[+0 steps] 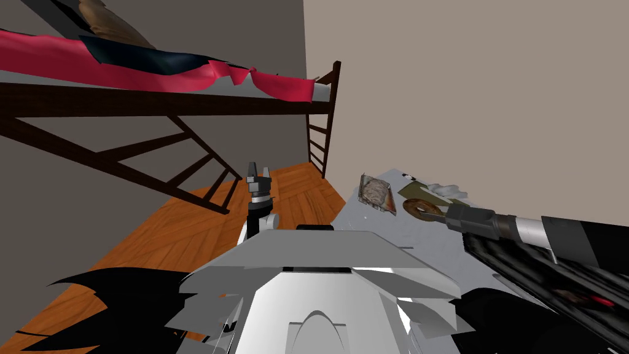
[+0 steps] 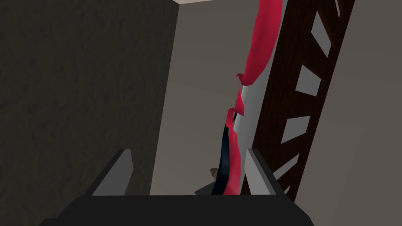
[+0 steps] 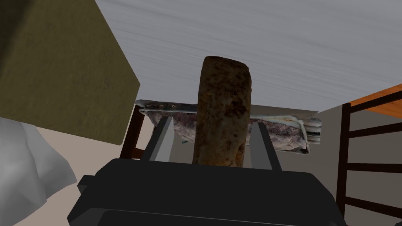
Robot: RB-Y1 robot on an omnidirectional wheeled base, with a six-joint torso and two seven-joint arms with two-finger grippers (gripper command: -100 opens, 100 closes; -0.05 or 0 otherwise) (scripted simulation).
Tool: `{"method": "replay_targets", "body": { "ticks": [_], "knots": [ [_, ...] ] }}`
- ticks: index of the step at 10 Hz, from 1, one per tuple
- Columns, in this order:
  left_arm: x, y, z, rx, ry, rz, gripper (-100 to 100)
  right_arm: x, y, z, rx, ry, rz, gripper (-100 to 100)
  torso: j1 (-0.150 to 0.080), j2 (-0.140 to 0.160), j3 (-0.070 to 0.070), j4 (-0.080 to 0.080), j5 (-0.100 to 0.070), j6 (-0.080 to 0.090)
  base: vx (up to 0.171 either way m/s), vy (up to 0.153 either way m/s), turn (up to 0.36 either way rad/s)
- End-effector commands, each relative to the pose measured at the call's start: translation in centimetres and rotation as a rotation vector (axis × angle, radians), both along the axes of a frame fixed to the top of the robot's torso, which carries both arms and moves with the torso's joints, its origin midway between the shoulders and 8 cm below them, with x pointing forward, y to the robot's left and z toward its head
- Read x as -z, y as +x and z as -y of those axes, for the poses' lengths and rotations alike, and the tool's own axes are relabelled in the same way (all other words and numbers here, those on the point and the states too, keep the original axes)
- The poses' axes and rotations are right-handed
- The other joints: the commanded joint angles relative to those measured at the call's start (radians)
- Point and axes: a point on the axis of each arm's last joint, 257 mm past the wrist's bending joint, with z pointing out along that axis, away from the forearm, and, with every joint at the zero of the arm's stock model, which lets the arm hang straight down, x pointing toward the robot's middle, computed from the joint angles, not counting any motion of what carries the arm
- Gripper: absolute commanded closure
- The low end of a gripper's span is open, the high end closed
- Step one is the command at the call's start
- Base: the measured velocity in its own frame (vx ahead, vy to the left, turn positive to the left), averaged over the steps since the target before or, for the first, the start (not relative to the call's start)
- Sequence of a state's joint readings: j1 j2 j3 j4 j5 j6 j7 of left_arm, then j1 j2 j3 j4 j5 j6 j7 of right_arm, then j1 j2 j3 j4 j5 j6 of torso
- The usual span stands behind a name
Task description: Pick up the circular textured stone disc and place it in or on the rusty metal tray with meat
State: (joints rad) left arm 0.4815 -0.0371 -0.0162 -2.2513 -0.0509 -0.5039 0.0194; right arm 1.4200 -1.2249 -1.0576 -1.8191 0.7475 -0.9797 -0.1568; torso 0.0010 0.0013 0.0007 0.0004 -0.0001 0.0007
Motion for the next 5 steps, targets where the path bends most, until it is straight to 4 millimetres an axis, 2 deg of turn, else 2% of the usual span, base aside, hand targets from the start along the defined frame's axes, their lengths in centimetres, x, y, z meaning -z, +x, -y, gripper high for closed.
{"method": "replay_targets", "body": {
  "ticks": [1,4,5],
  "knots": [
    [0.00,0.00,0.00,0.000,0.000,0.000,0,0.00,0.00,0.00,0.000,0.000,0.000,100,0.000,0.000,0.000,0.000,0.000,0.000,0.000,0.000,0.000],
    [0.00,0.00,0.00,0.000,0.000,0.000,0,0.03,-0.04,-0.05,0.001,0.003,-0.002,100,0.000,0.000,0.000,0.000,0.000,0.000,0.000,0.000,0.000],
    [0.00,0.00,0.00,0.000,0.000,0.000,0,0.04,-0.04,-0.06,0.001,0.003,-0.002,0,0.000,0.000,0.000,0.000,0.000,0.000,0.000,0.000,0.000]
  ]
}}
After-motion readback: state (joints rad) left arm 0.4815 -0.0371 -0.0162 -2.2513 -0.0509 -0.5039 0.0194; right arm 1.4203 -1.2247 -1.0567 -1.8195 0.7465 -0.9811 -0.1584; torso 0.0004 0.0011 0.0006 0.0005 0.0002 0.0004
